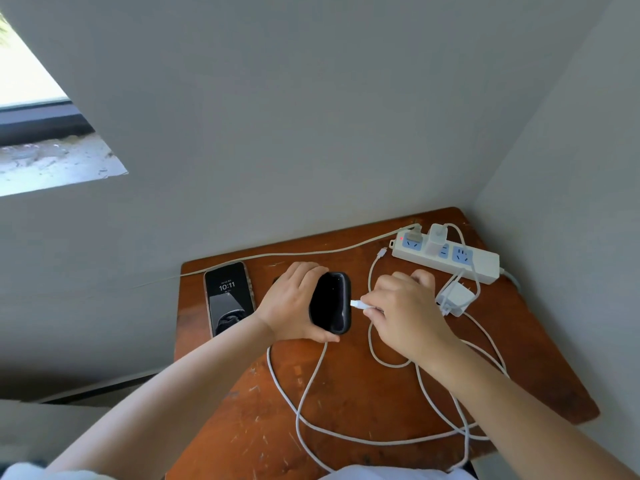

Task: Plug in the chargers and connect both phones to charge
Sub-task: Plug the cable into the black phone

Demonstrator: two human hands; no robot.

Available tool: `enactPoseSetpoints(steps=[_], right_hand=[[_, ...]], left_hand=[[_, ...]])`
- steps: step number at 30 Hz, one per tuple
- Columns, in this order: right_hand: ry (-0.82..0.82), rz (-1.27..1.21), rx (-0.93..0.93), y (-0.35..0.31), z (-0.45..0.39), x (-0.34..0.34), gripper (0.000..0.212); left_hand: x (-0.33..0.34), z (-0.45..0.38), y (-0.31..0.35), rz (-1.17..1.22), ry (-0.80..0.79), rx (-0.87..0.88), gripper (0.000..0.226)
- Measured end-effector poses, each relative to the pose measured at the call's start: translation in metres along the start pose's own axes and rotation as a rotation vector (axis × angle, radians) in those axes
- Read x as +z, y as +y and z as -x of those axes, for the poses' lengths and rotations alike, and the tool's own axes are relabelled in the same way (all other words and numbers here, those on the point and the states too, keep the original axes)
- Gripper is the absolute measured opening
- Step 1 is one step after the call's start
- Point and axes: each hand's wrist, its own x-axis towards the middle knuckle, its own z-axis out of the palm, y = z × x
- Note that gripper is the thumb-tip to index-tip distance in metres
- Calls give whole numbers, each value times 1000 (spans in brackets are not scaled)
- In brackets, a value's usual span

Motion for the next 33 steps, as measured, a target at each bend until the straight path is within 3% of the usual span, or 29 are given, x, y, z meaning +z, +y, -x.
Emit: enactPoseSetpoints(steps=[22,28,30,33], right_hand=[[-175,36,46,-12,1,-6,25],[-243,-7,19,-8,-3,2,2],[-286,-32,13,-4,-4,7,15],[-278,-22,33,-3,-4,11,19]], left_hand=[[8,4,-1,-27,-40,57,96],[7,2,-3,-16,-36,78,100],[10,2,-3,-34,-52,78,93],[13,2,-4,-44,-61,59,97]])
